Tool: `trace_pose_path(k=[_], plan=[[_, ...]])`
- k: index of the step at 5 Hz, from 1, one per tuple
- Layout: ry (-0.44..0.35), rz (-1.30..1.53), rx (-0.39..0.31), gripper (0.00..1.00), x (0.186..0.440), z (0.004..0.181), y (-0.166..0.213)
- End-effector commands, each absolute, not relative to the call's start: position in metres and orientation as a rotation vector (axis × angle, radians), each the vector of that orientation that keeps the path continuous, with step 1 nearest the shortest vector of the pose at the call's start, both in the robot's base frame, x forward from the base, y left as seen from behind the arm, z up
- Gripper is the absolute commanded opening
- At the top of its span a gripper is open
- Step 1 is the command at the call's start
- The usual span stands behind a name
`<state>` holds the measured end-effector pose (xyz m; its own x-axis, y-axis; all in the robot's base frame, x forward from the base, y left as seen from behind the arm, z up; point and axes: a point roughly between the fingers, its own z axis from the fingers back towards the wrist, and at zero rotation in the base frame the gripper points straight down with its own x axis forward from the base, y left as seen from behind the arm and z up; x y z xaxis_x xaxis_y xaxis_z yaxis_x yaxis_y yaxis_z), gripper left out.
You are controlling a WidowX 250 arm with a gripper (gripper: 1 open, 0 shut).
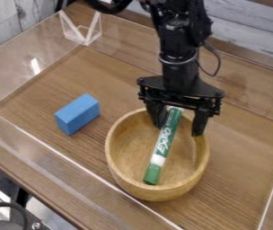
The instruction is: Remove the green marker from inside the brown bowl and put it on the table
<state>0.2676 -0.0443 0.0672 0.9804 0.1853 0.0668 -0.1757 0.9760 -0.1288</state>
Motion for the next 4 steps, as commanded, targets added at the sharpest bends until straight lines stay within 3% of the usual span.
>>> trace_pose_path(k=[1, 4], plan=[[-0.110, 0.187, -0.130, 1.00, 0.273, 0.074, -0.043], [-0.093, 0.193, -0.121, 1.00, 0.261, 0.067, -0.049]])
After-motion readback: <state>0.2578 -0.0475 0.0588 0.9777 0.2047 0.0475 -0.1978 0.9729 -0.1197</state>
